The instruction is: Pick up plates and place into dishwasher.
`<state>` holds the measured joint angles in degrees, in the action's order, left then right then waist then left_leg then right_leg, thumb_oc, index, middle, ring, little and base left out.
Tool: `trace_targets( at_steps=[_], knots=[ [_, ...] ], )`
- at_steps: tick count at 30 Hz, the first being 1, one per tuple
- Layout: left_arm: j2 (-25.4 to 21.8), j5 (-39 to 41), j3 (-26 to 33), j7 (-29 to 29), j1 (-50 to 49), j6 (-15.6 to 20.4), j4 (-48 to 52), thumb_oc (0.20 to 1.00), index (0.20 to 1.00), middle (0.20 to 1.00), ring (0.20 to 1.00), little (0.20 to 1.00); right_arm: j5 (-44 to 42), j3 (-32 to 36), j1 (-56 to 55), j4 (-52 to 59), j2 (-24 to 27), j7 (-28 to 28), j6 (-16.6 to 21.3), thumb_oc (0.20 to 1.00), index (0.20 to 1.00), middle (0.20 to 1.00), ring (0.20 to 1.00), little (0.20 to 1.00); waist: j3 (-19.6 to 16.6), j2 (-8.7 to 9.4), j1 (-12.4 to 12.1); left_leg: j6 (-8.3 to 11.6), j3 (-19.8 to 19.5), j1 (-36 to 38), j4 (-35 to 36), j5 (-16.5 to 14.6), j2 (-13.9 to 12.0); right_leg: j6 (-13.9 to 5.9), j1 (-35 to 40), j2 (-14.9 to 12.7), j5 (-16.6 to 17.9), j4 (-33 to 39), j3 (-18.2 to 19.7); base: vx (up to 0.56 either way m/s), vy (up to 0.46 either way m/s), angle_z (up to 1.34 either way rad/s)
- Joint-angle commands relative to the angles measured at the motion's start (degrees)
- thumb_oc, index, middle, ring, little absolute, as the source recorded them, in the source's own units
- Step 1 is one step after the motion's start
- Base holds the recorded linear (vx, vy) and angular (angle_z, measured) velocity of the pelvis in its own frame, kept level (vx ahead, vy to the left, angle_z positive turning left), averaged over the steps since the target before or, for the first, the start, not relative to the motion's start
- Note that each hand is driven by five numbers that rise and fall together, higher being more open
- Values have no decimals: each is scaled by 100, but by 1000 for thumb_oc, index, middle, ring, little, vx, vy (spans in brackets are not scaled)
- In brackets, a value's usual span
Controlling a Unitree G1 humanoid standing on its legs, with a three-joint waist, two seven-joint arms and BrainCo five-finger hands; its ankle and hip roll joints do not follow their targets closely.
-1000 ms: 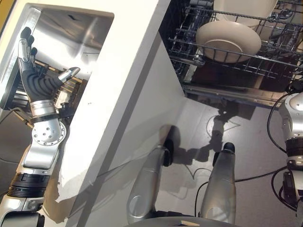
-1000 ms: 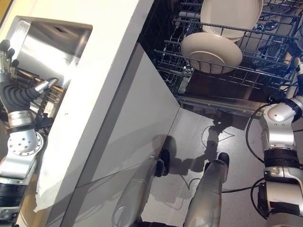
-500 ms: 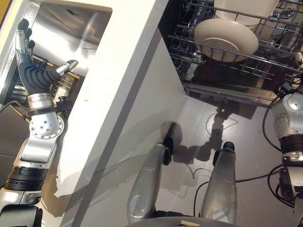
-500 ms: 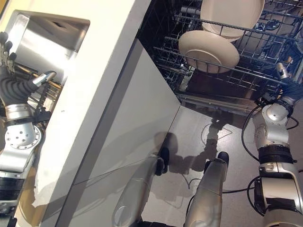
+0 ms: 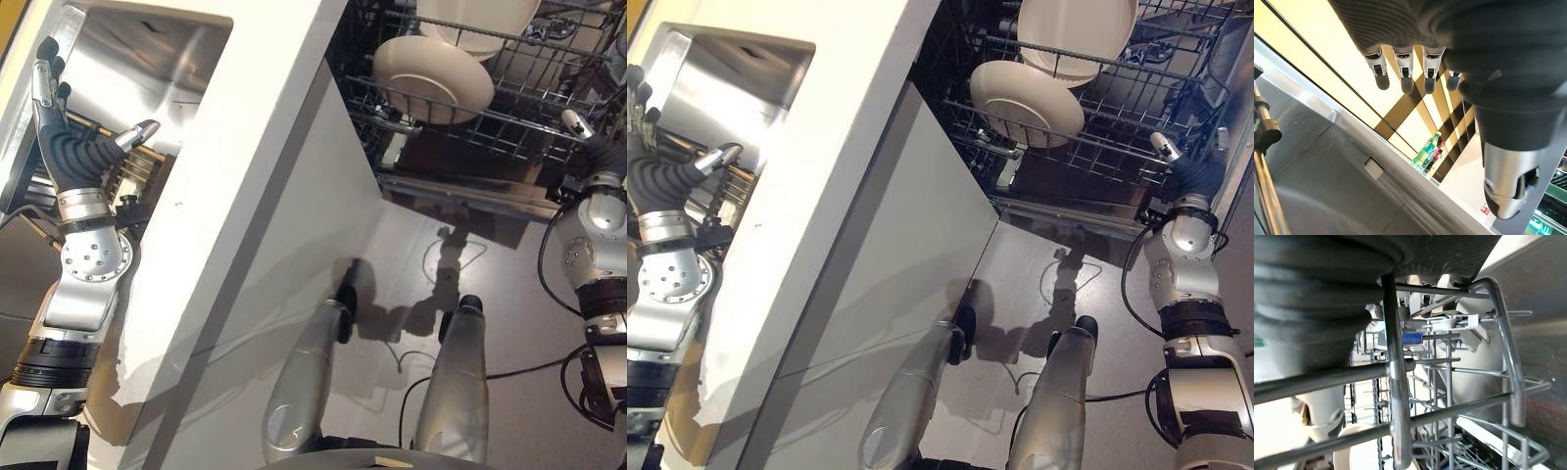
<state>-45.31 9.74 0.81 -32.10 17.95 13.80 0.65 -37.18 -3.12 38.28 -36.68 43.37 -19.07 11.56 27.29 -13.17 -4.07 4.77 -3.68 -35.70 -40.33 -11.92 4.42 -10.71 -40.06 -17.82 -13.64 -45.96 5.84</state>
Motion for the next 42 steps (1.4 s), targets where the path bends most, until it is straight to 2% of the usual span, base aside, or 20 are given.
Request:
trace_targets(
  at_steps=[1,9,18,20,21,24,27,29,30,36,42],
  knots=[
    [314,77,-296,0,51,135,420,1000,1000,1000,1000,1000,489,-728,915,565,-471,572,58,1000,1000,1000,1000,1000,190,-52,-294,-277,-249,1,313,217,305,621,126,253,260,78,-303,156,115,13],
    [321,285,-114,198,-406,349,402,1000,1000,1000,1000,1000,653,-737,758,658,-517,468,-104,1000,1000,1000,1000,1000,59,114,-601,-326,-368,209,222,75,441,589,569,7,376,341,-434,149,100,13],
    [159,461,257,510,-952,673,395,1000,1000,1000,1000,1000,641,-593,511,815,-662,281,15,1000,1000,1000,1000,1000,-144,365,-1035,-358,-527,455,219,-42,502,533,1185,-361,612,785,-781,135,10,32],
    [96,488,322,543,-1002,637,415,1000,1000,1000,1000,1000,643,-589,461,861,-730,228,23,1000,1000,1000,1000,1000,-209,417,-1120,-338,-562,513,213,-32,518,512,1368,-468,698,894,-875,181,8,55],
    [63,496,416,623,-1092,635,400,1000,1000,1000,1000,1000,631,-567,383,870,-783,236,20,1000,1000,1000,1000,1000,-266,464,-1218,-321,-582,589,56,-195,526,501,1541,-589,645,867,-941,181,18,59],
    [45,536,589,730,-1342,614,403,1000,1000,1000,1000,1000,663,-540,179,916,-892,315,36,1000,1000,1000,1000,1000,-415,521,-1328,-294,-631,750,-18,-304,522,467,1866,-753,646,962,-1089,244,51,54],
    [41,574,741,906,-1584,629,395,1000,1000,1000,1000,1000,664,-506,28,904,-952,403,11,1000,1000,1000,1000,1000,-585,589,-1434,-258,-692,870,11,-301,516,436,2135,-861,736,1155,-1209,198,52,46],
    [23,629,830,1023,-1730,611,412,1000,1000,1000,1000,1000,656,-478,-106,897,-973,465,2,1000,1000,1000,1000,1000,-664,613,-1499,-219,-729,955,-65,-416,474,395,2326,-921,678,1190,-1277,182,44,21],
    [22,641,857,1052,-1776,613,411,1000,1000,1000,1000,1000,649,-467,-147,901,-970,479,9,1000,1000,1000,1000,1000,-702,641,-1521,-205,-731,967,-3,-352,467,384,2391,-957,753,1298,-1322,178,31,24],
    [-35,734,1004,1215,-2061,614,447,1000,1000,1000,1000,1000,586,-327,-358,856,-967,519,4,1000,1000,1000,1000,1000,-892,741,-1656,-73,-756,1071,-3,-411,330,229,2865,-1162,876,1744,-1602,142,0,27],
    [-199,834,1178,1407,-2271,587,479,1000,1000,1000,1000,1000,417,-241,-328,705,-974,514,98,1000,1000,1000,1000,1000,-1049,814,-1844,107,-684,1075,-108,-489,70,21,3205,-1416,1052,2087,-1906,139,-51,23]
  ],
)
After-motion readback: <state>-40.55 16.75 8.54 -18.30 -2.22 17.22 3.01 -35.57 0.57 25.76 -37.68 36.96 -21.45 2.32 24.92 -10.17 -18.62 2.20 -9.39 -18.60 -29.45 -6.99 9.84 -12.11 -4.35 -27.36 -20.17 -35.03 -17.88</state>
